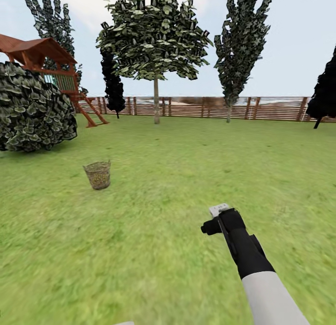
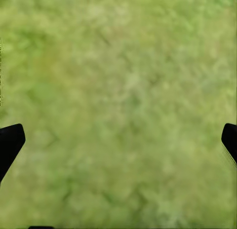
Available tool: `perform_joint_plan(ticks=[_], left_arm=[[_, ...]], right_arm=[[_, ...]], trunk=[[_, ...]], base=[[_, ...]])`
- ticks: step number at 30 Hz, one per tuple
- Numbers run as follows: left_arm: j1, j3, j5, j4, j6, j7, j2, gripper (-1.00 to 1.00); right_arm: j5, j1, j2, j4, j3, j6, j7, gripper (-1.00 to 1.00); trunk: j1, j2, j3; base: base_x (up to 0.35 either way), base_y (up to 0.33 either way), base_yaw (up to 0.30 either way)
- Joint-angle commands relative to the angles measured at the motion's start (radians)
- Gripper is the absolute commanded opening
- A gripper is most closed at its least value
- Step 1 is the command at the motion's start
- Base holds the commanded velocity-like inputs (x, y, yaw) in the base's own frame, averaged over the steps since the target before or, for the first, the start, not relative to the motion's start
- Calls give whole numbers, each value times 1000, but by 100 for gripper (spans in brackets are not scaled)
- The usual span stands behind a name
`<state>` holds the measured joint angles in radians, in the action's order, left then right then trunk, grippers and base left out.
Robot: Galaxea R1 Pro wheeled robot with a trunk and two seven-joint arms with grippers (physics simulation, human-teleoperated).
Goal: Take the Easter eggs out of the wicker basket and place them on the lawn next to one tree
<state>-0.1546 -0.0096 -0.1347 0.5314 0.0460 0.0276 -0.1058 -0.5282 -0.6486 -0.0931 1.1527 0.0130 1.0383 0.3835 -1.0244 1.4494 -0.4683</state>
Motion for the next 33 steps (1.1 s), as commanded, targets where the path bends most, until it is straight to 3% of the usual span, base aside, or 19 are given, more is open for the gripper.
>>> perform_joint_plan(ticks=[1, 16, 33], left_arm=[[0, -1, -9, 2, 5, 3, 0, 100], [1, -1, -10, 2, 4, -1, 1, 100], [1, -1, -8, 2, 2, -11, 2, 100]], right_arm=[[-10, 0, 0, 0, -2, 3, 10, 100], [-8, 0, -12, -54, -4, 3, 14, 100], [-6, 0, -14, -162, -2, 1, 14, 100]], trunk=[[-1, 1, -1], [-1, 1, -1], [-1, 1, -1]], base=[[336, -66, 219], [341, -10, 249], [343, 63, 21]])
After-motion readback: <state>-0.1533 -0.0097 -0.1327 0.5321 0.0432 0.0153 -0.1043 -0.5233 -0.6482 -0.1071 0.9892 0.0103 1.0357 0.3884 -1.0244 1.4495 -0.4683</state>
